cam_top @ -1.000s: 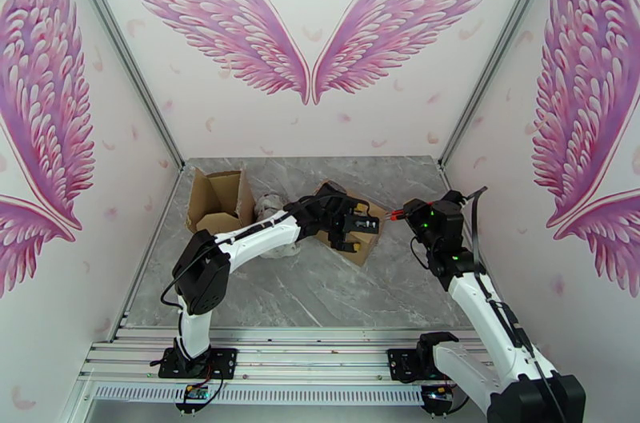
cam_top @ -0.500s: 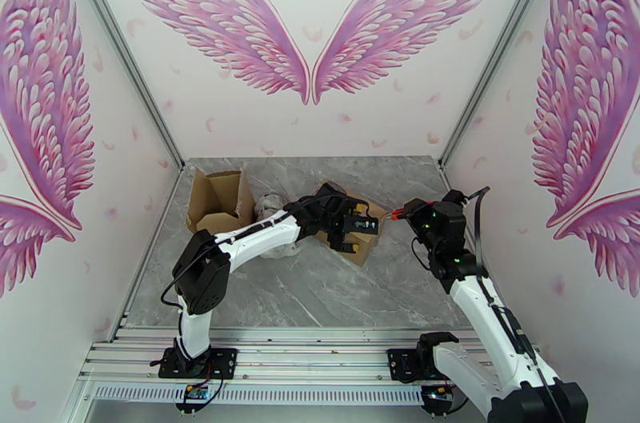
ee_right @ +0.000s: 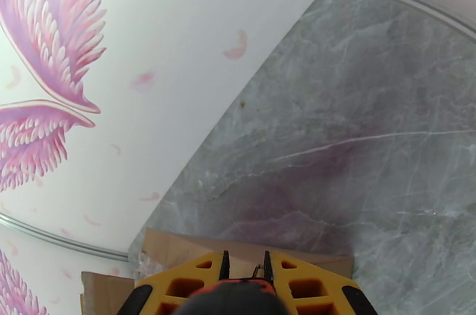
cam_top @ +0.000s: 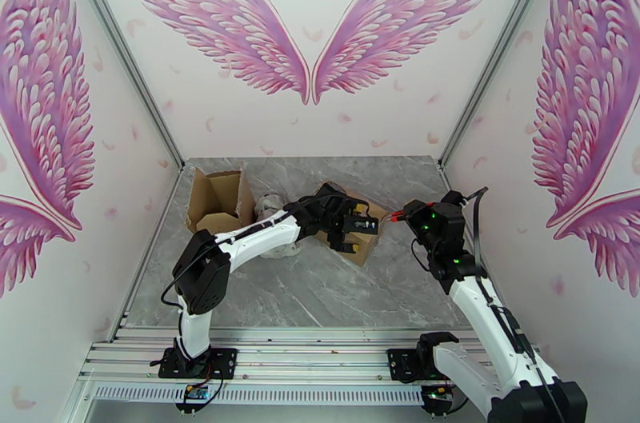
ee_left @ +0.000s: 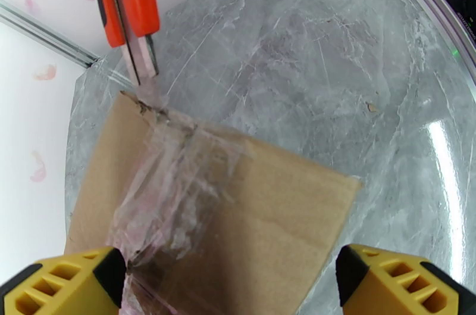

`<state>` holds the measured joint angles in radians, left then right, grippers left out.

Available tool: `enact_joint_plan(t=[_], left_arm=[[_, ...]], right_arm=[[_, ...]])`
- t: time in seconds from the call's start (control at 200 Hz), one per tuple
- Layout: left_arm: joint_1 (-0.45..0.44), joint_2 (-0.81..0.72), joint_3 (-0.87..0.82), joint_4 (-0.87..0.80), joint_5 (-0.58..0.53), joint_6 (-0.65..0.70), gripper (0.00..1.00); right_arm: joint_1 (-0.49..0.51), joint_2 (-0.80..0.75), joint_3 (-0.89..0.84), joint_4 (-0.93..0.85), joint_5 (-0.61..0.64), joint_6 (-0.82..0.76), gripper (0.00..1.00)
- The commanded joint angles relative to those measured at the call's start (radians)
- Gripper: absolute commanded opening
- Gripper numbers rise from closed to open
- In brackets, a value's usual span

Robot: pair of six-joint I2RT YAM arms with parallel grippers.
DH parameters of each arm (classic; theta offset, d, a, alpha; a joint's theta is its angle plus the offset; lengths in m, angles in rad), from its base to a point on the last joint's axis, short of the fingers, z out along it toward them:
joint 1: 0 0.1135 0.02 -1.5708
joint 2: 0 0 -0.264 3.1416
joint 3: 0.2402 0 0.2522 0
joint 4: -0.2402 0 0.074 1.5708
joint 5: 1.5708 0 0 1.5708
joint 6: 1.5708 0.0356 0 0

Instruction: Unpack the express box

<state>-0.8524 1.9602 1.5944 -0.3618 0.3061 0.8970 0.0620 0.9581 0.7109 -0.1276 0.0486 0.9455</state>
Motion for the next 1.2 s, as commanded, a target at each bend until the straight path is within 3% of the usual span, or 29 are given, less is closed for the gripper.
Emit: enact_joint_plan(t=[0.0,0.185,0.45,0.815,1.194], left_arm=[[0.006,0.021,0.018,-0.023,0.012,-0.002,0.99],[0.006,0.026,0.017,-0.003,0.016,-0.003,0.99],[0.006,0.02,-0.008,0.093,-0.026,-0.011,0.97],[0.024,0.023,-0.034,0.217,-0.043,-0.024,0.98],[0.103,-0.013,-0.038,0.141,0.104,0.034,0.98]], right_arm=[[0.01,0.024,-0.022,0.067,-0.013,-0.014,0.0],[0.009,0.053,-0.059,0.171,-0.04,-0.001,0.0],[0.007,0.078,-0.083,0.186,-0.139,0.03,0.0],[-0.003,0.098,-0.108,0.146,-0.431,0.093,0.0],[-0.059,0.114,-0.044,-0.027,-0.71,-0.088,0.0]])
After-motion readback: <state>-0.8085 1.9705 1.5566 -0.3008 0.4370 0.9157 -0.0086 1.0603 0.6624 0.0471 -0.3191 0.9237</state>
